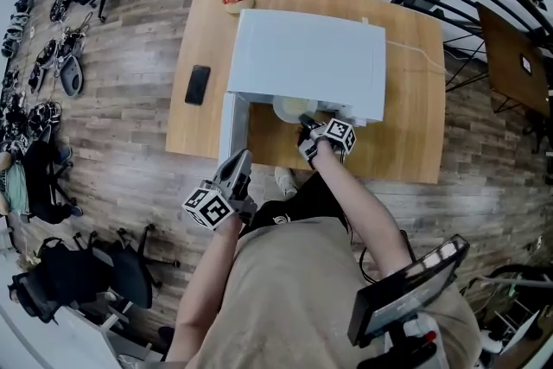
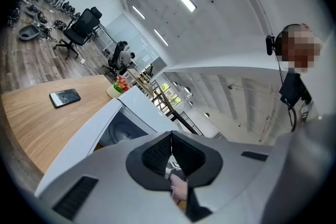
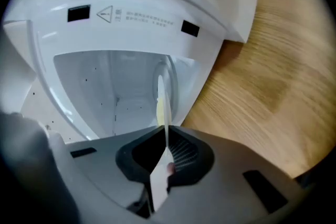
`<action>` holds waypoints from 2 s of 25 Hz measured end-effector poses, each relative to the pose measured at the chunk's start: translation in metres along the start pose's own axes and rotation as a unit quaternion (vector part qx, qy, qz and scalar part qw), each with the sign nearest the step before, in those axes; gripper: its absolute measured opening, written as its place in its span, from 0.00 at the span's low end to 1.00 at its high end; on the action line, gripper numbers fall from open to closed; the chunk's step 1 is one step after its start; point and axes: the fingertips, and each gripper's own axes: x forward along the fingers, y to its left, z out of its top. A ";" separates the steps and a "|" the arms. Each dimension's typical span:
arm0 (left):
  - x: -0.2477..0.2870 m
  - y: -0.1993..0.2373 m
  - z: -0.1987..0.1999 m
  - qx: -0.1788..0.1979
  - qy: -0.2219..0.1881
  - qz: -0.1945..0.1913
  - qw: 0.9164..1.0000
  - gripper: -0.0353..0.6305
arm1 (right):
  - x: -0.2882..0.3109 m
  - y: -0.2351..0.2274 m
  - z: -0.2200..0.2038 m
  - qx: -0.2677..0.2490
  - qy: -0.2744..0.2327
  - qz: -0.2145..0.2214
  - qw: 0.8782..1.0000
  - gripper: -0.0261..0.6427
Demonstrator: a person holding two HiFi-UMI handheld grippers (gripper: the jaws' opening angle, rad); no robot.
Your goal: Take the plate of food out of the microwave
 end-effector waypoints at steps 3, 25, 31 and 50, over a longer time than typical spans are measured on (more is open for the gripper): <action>-0.003 0.000 0.002 -0.002 -0.008 -0.002 1.000 0.06 | -0.026 0.007 -0.008 -0.018 0.019 0.010 1.000 0.07; 0.006 -0.011 0.020 0.011 -0.015 -0.056 0.998 0.06 | -0.182 0.123 -0.073 -0.168 0.106 0.084 0.977 0.07; 0.017 -0.019 0.010 0.019 0.018 -0.053 0.998 0.06 | -0.206 0.169 -0.063 -0.187 0.076 0.145 0.969 0.07; 0.029 -0.010 -0.020 0.013 0.042 -0.047 0.998 0.06 | -0.210 0.108 -0.030 -0.187 0.072 0.076 0.977 0.07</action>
